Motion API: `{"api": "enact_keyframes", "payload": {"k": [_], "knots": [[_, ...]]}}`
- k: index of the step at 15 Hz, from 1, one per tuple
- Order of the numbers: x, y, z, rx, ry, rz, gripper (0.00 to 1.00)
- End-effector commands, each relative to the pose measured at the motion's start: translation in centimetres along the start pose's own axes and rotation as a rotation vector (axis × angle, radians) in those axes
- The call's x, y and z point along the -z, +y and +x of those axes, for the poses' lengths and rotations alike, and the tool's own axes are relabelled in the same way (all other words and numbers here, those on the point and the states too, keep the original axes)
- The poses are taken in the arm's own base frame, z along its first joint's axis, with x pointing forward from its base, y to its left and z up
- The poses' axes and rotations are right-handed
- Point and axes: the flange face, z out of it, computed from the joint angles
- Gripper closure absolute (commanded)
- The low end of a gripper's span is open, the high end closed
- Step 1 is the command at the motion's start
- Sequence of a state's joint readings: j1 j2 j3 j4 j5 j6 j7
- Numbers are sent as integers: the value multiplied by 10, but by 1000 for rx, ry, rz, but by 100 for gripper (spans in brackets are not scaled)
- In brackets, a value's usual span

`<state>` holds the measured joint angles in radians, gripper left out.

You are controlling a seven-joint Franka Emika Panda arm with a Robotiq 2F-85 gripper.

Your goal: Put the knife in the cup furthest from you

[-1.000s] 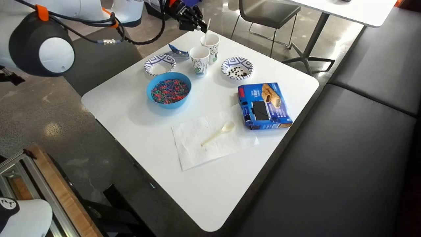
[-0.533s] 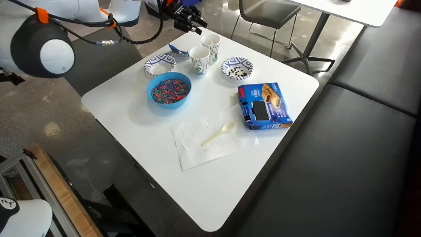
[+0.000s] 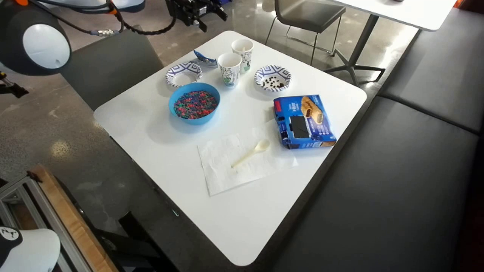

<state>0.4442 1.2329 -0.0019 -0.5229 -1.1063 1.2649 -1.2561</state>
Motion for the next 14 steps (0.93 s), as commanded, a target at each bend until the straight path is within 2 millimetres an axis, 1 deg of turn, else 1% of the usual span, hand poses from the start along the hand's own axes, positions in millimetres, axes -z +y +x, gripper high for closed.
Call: {"api": "enact_keyframes", "payload": {"k": [1, 3, 4, 6, 8, 11, 12, 14], "knots": [[16, -26, -23, -19, 69, 149, 0], [22, -38, -34, -73, 128, 231, 0], [27, -40, -38, -96, 186, 240, 0], [35, -39, -44, -140, 283, 238, 0], [36, -38, -47, -186, 370, 260, 0], [34, -29, -43, -289, 490, 283, 0], [36, -33, -45, -239, 416, 257, 0], [33, -31, -46, -252, 416, 259, 0]]}}
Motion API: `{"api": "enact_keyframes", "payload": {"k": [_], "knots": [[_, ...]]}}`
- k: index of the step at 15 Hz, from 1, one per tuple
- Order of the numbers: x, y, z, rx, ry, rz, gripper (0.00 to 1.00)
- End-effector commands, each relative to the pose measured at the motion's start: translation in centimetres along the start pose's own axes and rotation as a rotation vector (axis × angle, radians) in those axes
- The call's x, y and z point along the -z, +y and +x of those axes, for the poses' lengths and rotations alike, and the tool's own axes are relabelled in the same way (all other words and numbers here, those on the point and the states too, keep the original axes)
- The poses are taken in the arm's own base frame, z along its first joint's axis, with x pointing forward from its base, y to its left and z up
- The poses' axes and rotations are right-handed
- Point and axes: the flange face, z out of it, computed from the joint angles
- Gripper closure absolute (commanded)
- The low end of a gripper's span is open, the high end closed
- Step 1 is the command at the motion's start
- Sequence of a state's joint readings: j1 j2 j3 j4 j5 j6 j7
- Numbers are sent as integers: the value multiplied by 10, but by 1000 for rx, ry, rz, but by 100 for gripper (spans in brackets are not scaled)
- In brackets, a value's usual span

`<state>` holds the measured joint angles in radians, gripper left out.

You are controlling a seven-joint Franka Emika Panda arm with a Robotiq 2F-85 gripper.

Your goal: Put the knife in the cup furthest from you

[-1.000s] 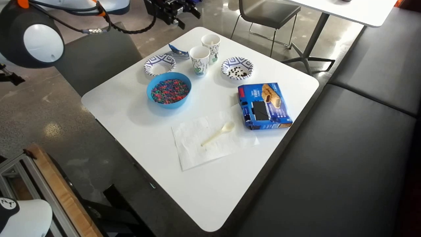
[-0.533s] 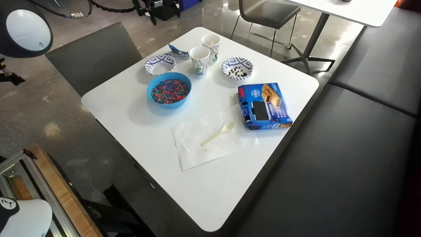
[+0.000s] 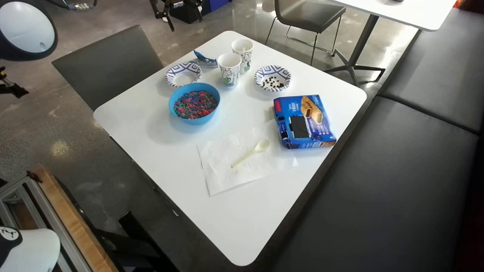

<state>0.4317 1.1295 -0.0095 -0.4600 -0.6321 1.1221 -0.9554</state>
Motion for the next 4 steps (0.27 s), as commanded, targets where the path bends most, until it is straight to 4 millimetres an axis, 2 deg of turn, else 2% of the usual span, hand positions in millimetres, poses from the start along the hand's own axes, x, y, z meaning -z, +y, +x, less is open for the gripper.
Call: {"api": "enact_keyframes", "payload": {"k": [1, 4], "knots": [[0, 0, 1, -1, -3, -1, 0], [0, -2, 3, 4, -10, -1, 0]]}}
